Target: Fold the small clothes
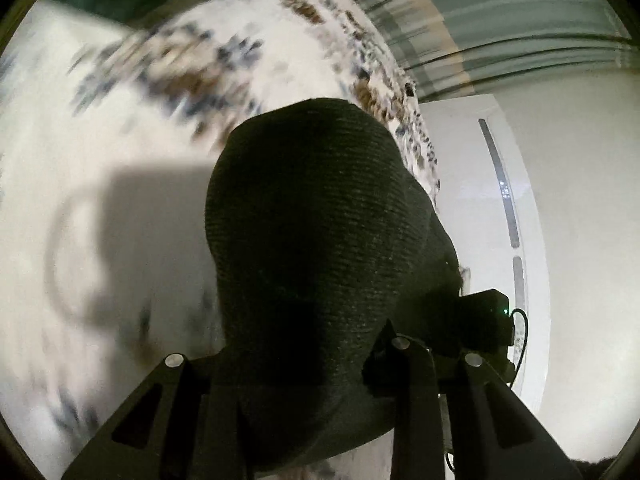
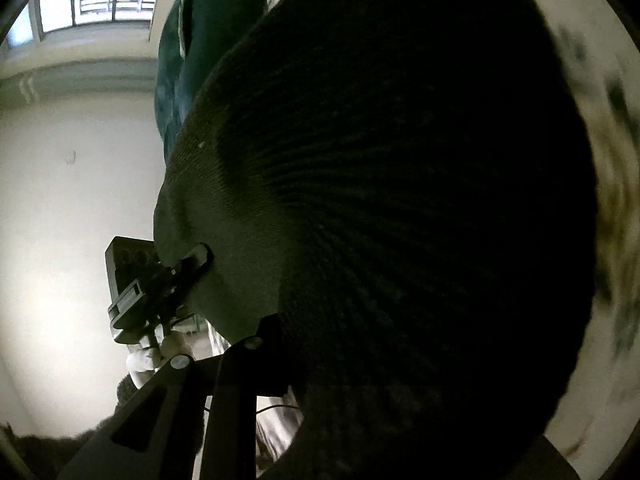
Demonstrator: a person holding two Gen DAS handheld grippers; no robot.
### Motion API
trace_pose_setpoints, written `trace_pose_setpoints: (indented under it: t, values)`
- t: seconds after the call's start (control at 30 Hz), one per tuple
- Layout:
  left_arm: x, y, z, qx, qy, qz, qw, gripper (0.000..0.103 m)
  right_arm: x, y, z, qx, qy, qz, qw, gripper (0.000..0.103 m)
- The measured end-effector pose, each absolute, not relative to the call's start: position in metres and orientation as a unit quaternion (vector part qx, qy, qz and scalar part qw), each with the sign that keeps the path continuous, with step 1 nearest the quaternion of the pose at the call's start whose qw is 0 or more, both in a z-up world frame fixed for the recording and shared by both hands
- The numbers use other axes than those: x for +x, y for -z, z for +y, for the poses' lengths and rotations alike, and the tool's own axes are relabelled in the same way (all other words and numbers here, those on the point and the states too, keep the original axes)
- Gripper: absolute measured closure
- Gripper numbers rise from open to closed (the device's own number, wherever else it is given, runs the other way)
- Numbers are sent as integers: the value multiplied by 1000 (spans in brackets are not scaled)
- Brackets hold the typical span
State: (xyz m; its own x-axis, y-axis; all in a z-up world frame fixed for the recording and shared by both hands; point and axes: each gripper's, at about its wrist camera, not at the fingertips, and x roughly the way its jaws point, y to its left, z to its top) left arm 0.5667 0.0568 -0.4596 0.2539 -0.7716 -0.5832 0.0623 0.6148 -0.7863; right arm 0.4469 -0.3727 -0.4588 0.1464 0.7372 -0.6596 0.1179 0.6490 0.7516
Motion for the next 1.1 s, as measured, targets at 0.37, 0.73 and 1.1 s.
trace_pose_setpoints:
  t: [0.37,0.73,1.1]
  values:
    - [702,527,14,-250,227,607,720,69,594,521,-374,307,-141,649,682,77]
    - [658,473,-4,-98,121,548,822,3,556,462,-402,63,60,628,773,0]
    - [569,373,-32,-9,59,500,864,0,472,356,-339,-3,139,561,816,0]
